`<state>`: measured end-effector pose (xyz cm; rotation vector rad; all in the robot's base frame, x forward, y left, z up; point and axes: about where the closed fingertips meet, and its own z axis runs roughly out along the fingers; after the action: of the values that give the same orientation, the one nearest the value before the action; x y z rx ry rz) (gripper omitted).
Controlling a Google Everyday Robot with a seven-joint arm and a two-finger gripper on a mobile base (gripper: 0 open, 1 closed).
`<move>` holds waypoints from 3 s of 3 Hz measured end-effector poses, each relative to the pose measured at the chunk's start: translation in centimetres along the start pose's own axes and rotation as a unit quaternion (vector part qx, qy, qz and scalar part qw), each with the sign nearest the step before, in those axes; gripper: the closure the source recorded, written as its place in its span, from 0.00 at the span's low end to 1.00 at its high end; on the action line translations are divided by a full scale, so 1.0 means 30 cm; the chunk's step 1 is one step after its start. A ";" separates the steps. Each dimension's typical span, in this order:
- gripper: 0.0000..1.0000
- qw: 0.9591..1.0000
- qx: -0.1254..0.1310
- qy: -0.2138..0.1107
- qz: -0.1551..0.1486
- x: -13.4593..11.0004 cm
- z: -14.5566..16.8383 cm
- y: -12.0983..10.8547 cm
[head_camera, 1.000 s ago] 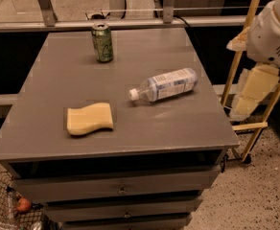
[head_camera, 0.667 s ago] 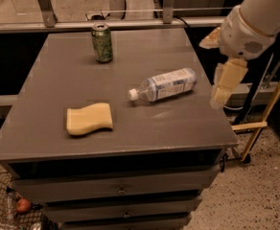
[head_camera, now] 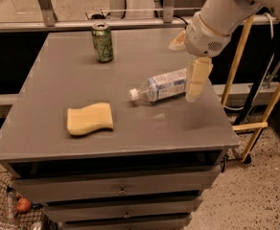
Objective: Move blue plastic bottle near green can
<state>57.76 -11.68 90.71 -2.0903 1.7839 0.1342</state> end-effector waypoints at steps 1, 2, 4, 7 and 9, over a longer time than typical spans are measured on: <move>0.00 1.000 -0.019 0.018 -0.013 -0.021 0.095 -0.031; 0.00 0.998 -0.044 0.038 -0.001 -0.011 0.188 -0.037; 0.41 0.996 -0.056 0.061 0.012 0.021 0.252 -0.054; 1.00 0.996 -0.034 0.065 0.056 0.034 0.171 -0.139; 1.00 0.995 -0.016 0.055 0.079 0.024 0.208 -0.165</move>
Offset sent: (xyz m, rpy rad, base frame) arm 0.0269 0.0307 -0.0777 -0.1457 0.1369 -0.0089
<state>63.76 -9.58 85.86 -2.0116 2.0261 0.0939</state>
